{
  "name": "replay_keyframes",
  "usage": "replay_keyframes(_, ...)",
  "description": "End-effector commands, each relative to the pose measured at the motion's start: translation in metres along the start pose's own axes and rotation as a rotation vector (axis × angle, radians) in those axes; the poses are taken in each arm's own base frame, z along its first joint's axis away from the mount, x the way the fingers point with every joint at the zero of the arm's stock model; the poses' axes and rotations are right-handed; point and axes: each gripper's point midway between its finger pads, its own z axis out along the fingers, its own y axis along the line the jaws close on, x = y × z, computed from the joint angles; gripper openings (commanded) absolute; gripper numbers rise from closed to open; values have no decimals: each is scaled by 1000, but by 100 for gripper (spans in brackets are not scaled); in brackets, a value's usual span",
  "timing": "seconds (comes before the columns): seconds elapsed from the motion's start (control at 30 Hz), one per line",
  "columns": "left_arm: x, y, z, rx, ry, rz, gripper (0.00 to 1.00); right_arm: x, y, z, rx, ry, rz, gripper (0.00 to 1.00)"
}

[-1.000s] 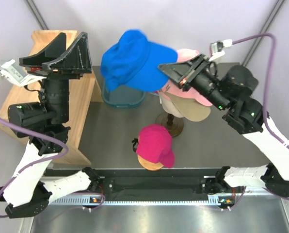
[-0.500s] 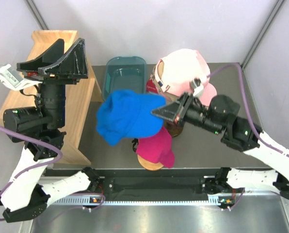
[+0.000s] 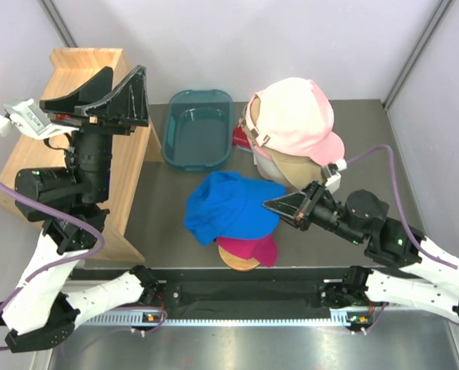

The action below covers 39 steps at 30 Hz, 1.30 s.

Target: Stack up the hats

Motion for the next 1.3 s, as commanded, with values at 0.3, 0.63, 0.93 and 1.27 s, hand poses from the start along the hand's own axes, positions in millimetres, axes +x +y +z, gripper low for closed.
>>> replay_keyframes(0.3, 21, 2, 3, -1, 42, 47, 96, -15, -59, -34, 71, -103, 143, 0)
replay_keyframes(0.63, 33, 6, 1, -13, 69, 62, 97, -20, -115, -60, 181, -152, 183, 0)
replay_keyframes(0.93, 43, 10, 0, -24, 94, 83, 97, -17, -164, -78, 328, -160, 210, 0)
replay_keyframes(1.27, 57, 13, -2, -29, 132, 100, 98, -15, -182, -83, 391, -165, 239, 9)
